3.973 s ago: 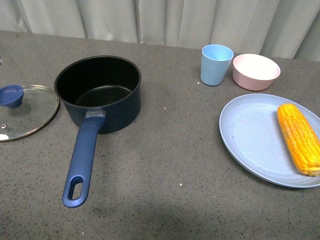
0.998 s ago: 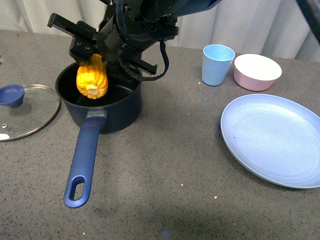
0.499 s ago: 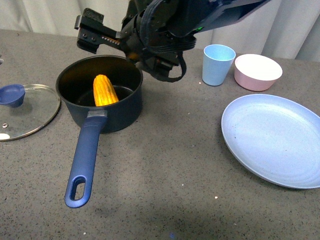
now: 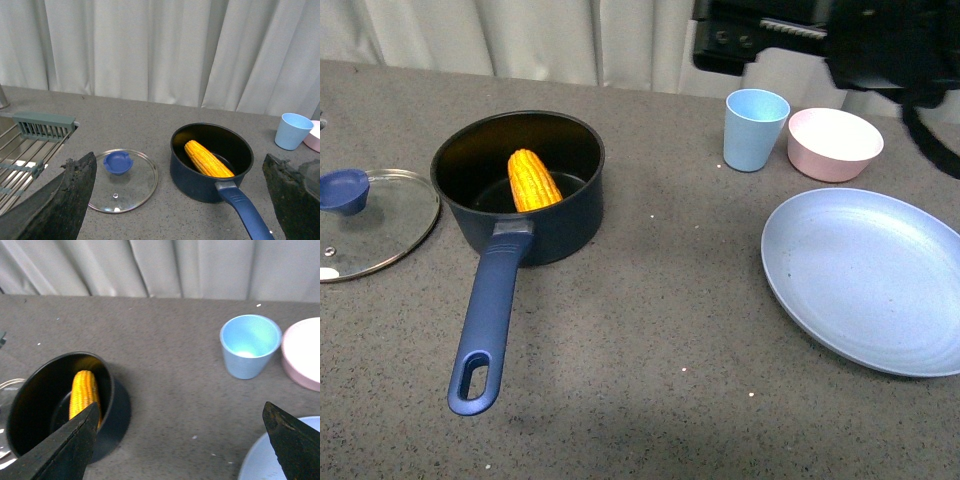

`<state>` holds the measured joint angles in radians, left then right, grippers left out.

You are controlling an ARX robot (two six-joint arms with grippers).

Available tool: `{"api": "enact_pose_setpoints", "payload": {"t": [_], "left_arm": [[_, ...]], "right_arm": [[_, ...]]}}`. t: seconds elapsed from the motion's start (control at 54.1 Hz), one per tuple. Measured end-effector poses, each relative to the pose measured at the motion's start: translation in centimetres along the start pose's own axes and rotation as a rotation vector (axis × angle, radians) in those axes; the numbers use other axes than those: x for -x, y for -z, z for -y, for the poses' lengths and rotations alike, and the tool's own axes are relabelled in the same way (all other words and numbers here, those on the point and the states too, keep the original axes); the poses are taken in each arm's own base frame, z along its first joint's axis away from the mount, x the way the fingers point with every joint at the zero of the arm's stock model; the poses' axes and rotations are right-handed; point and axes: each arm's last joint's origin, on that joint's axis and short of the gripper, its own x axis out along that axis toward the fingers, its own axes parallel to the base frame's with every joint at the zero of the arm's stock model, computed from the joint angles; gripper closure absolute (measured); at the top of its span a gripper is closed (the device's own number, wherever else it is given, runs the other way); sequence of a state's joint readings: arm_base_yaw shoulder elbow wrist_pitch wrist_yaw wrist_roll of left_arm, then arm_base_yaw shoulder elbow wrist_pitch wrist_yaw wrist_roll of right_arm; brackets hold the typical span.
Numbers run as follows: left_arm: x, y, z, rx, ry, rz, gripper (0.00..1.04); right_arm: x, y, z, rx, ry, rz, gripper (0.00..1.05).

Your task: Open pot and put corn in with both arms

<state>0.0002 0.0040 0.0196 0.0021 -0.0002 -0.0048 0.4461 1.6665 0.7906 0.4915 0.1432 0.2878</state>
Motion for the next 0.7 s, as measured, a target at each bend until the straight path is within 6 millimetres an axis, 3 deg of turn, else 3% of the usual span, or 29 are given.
{"api": "enact_pose_setpoints", "payload": {"t": [0.111, 0.259, 0.443, 0.554, 0.702], "left_arm": [[0.0, 0.0, 0.0, 0.000, 0.000, 0.000, 0.06], [0.0, 0.0, 0.0, 0.000, 0.000, 0.000, 0.06], [0.0, 0.0, 0.0, 0.000, 0.000, 0.000, 0.06], [0.0, 0.0, 0.0, 0.000, 0.000, 0.000, 0.06], [0.0, 0.0, 0.0, 0.000, 0.000, 0.000, 0.06]], "right_arm": [[3.8, 0.5, 2.6, 0.009, 0.066, 0.059, 0.09], [7.0, 2.3, 4.7, 0.050, 0.148, 0.091, 0.10], [10.0, 3.4, 6.6, 0.136, 0.232, 0.379, 0.40], [11.5, 3.7, 7.4, 0.154, 0.234, 0.402, 0.58], [13.3, 5.7, 8.8, 0.167, 0.244, 0.379, 0.90]]}}
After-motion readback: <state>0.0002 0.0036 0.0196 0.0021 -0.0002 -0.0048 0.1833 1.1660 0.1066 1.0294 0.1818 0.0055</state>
